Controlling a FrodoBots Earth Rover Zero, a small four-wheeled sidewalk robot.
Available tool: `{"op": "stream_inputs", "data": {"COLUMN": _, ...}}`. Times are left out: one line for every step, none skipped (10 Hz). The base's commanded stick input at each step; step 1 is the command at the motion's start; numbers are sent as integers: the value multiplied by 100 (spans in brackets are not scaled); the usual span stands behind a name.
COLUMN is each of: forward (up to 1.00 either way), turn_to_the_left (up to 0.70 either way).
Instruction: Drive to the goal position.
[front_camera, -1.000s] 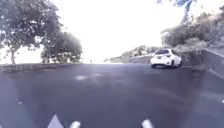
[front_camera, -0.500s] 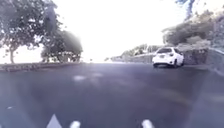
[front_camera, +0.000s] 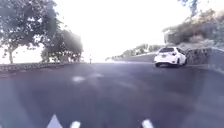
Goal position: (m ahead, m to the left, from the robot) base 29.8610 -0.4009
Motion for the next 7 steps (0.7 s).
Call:
{"op": "stream_inputs", "data": {"forward": 50, "turn_to_the_left": 0}}
{"op": "stream_inputs", "data": {"forward": 50, "turn_to_the_left": 0}}
{"op": "stream_inputs", "data": {"forward": 50, "turn_to_the_left": 0}}
{"op": "stream_inputs", "data": {"forward": 50, "turn_to_the_left": 0}}
{"op": "stream_inputs", "data": {"forward": 50, "turn_to_the_left": 0}}
{"op": "stream_inputs", "data": {"forward": 50, "turn_to_the_left": 0}}
{"op": "stream_inputs", "data": {"forward": 50, "turn_to_the_left": 0}}
